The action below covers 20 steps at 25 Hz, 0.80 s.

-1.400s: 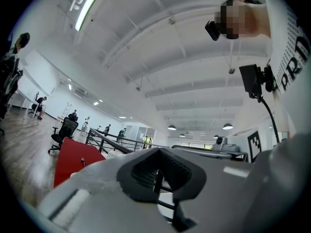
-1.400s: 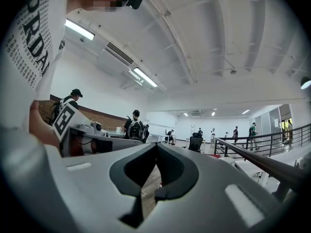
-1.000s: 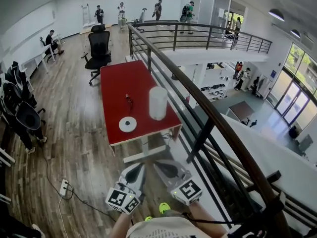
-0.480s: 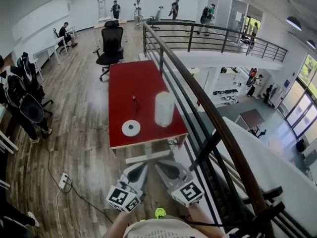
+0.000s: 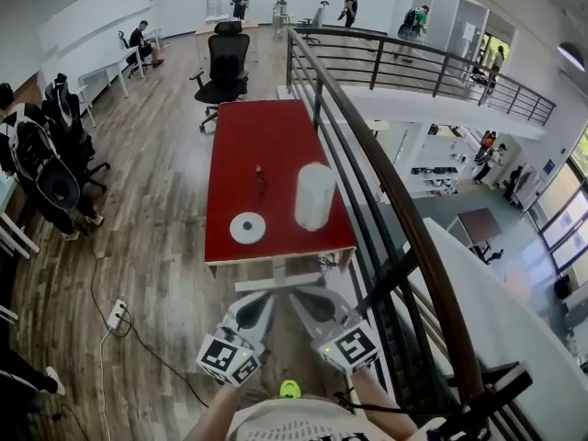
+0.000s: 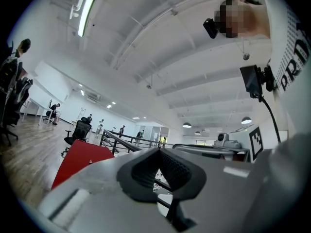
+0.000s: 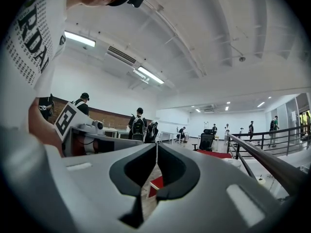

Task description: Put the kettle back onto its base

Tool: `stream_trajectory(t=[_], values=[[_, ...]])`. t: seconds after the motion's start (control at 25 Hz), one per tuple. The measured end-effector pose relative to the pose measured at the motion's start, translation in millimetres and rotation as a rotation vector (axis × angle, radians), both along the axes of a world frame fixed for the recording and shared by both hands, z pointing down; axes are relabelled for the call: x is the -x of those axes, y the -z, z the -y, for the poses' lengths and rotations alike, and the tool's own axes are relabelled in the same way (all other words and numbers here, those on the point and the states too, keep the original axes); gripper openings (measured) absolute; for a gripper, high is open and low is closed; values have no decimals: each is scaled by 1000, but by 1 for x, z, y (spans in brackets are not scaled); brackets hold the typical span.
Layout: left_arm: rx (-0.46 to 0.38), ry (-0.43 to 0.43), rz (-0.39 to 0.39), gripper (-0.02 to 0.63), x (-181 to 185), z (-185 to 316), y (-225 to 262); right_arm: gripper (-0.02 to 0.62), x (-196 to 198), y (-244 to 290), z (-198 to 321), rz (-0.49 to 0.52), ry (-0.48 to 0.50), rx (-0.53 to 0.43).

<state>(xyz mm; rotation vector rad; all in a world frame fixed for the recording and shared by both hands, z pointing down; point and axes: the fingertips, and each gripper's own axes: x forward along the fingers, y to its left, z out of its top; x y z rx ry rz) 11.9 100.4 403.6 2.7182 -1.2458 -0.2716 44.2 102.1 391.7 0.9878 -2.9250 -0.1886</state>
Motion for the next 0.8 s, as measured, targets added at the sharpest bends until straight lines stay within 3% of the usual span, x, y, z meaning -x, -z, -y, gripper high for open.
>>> stream_trajectory(t=[0.44,0.8], values=[[3,13,1,-9,1,22,-4,3,1,-5,21,-6,0,11],[-24,-43,-18,-9,9,57,4,3,8,2,53,15,-63,5]])
